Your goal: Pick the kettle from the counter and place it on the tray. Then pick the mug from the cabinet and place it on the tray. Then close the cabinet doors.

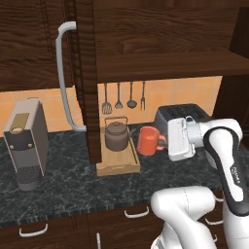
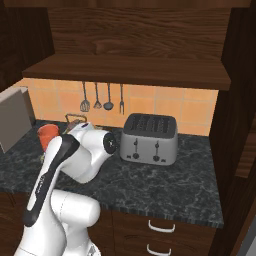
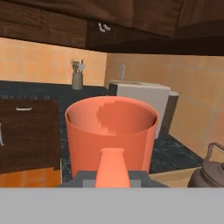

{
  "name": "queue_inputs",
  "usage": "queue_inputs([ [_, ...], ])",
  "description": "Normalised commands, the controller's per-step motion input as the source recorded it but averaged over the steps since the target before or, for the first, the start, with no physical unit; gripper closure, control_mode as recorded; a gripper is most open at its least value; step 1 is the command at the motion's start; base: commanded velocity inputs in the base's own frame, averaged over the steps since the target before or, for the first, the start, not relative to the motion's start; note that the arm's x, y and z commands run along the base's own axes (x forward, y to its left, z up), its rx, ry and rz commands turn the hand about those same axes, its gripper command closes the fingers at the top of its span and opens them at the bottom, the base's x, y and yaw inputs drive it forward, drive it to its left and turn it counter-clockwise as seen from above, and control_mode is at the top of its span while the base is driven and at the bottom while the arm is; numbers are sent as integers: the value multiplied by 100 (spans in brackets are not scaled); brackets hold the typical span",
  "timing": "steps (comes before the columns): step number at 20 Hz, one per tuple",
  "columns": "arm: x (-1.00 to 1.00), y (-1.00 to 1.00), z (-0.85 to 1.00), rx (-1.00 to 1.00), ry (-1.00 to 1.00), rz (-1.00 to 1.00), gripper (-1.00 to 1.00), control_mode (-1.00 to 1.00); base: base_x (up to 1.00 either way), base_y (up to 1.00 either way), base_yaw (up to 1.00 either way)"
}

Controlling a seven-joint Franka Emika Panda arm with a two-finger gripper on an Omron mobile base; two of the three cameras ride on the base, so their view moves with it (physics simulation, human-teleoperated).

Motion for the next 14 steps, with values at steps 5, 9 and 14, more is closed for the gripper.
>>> queue_inputs([
  [5,46,19,-45,0,0,6,100,-100,0,0,0],
  [9,49,16,-41,0,0,7,100,-100,0,0,0],
  [14,36,6,-36,0,0,9,100,-100,0,0,0],
])
